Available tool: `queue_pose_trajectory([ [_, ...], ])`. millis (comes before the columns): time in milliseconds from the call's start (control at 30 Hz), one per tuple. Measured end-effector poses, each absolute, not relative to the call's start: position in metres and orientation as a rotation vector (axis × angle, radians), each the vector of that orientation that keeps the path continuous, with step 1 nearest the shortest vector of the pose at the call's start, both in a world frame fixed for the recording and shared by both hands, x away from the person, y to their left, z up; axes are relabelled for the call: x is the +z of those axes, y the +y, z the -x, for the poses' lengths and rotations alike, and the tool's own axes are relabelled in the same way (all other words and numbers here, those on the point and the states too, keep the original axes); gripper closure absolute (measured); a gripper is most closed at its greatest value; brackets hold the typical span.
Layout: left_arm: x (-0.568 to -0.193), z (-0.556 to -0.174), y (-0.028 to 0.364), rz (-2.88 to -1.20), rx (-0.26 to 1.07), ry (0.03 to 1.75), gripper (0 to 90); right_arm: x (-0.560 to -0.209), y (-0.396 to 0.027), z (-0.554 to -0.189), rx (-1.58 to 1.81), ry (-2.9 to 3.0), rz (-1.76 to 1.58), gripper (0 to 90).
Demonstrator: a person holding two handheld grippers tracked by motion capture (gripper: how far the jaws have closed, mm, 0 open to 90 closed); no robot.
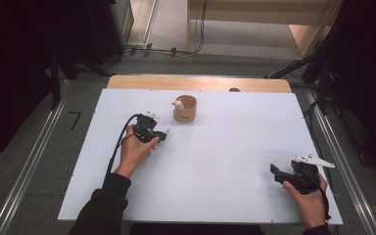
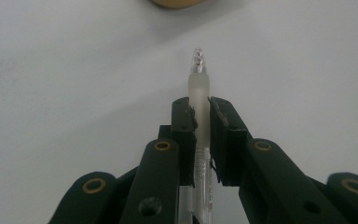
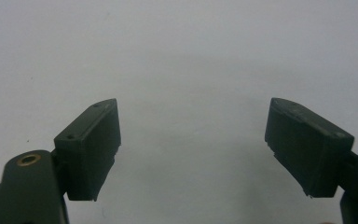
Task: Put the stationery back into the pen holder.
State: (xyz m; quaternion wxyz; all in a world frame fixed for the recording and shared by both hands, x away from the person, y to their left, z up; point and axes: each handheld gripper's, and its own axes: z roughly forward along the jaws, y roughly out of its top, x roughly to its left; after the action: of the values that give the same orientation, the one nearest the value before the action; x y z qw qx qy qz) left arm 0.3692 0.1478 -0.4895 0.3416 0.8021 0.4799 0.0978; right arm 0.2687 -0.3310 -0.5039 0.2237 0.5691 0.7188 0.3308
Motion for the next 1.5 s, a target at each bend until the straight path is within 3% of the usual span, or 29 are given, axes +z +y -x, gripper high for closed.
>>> queue_pose_trajectory([
  [1500, -0.467, -0.372, 0.139, -1.902, 0.281, 1.190, 81.0, -0.504, -0.330, -0.270, 0.917, 1.996, -1.559, 16.5],
])
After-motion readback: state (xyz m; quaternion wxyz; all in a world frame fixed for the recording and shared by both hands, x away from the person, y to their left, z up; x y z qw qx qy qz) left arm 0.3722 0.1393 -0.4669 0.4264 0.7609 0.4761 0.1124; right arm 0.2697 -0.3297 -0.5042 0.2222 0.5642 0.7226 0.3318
